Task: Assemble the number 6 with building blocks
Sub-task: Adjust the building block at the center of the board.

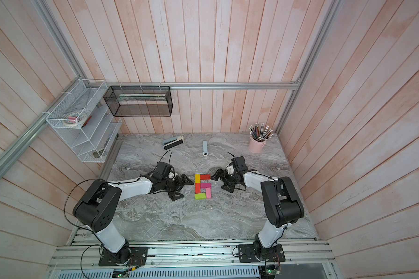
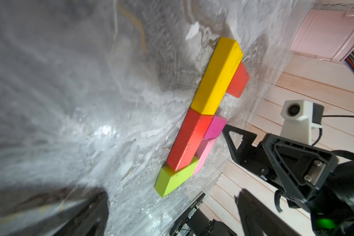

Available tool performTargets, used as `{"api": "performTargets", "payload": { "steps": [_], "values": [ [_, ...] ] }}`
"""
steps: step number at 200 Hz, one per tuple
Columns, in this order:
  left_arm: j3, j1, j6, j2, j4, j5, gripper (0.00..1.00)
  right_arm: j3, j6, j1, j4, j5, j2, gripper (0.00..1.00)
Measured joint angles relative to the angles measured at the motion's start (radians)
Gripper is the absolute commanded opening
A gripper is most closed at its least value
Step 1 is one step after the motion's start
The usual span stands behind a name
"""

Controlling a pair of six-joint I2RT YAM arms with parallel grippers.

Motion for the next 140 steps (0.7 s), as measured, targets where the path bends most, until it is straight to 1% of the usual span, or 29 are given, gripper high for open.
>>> {"api": "performTargets", "payload": {
  "steps": [64, 140],
  "values": [
    [-0.015, -0.084, -0.113, 0.005, 0.057, -0.002, 0.99, -0.022, -0.007, -0.006, -0.039, 0.003, -0.035, 0.94],
    [-0.021, -0.139, -0.211, 0.034, 0.161, -0.009, 0.99, -0.045, -0.031, -0.029, -0.063, 0.003, -0.093, 0.94]
  ]
}}
